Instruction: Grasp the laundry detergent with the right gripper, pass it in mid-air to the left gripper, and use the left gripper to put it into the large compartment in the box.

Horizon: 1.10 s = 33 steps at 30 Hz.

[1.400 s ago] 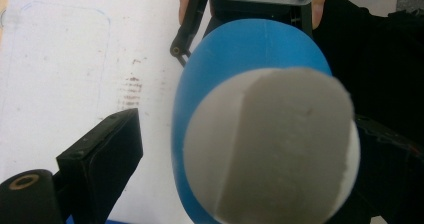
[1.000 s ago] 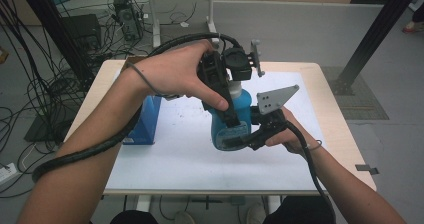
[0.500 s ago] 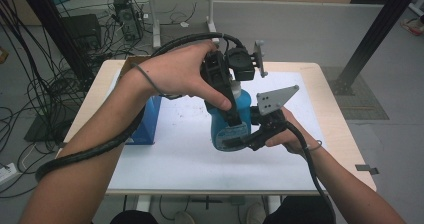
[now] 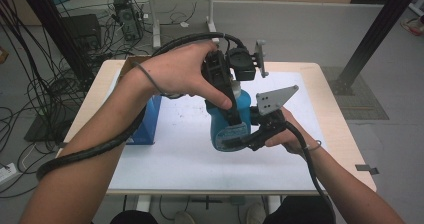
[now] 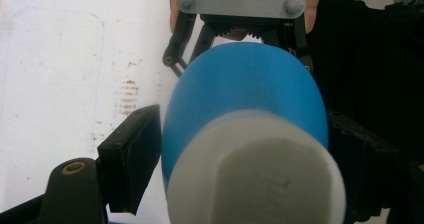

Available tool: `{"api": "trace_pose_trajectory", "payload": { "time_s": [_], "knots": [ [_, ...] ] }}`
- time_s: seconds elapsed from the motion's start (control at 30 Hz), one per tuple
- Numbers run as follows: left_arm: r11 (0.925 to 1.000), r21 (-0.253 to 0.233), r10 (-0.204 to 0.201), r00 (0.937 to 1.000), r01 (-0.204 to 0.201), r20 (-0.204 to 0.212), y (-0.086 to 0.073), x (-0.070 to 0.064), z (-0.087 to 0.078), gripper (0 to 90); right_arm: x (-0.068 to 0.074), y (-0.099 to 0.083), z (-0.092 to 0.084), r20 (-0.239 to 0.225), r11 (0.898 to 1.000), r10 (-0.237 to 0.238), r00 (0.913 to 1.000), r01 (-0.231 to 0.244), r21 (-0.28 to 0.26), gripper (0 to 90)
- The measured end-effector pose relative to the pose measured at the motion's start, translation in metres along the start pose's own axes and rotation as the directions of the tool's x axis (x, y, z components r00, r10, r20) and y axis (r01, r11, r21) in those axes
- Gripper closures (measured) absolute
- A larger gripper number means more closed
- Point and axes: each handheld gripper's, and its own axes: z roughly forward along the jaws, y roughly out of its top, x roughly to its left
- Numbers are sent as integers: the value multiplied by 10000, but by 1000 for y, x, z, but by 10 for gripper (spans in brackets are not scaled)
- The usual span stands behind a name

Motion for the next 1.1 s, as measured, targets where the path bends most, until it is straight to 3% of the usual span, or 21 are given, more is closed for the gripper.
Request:
{"api": "trace_pose_trajectory", "payload": {
  "time_s": [0.57, 1.1],
  "knots": [
    [9997, 119, -223, 9996, 221, 190, 4, 1, -1, 360, 0, 0, -2, 6, 10000, -63, 10000, 63, -10, 405],
    [9992, 180, -351, 9994, 351, 29, 8, 0, -2, 371, 0, -1, -3, -37, 9997, -40, 10000, 39, -222, 404]
  ]
}}
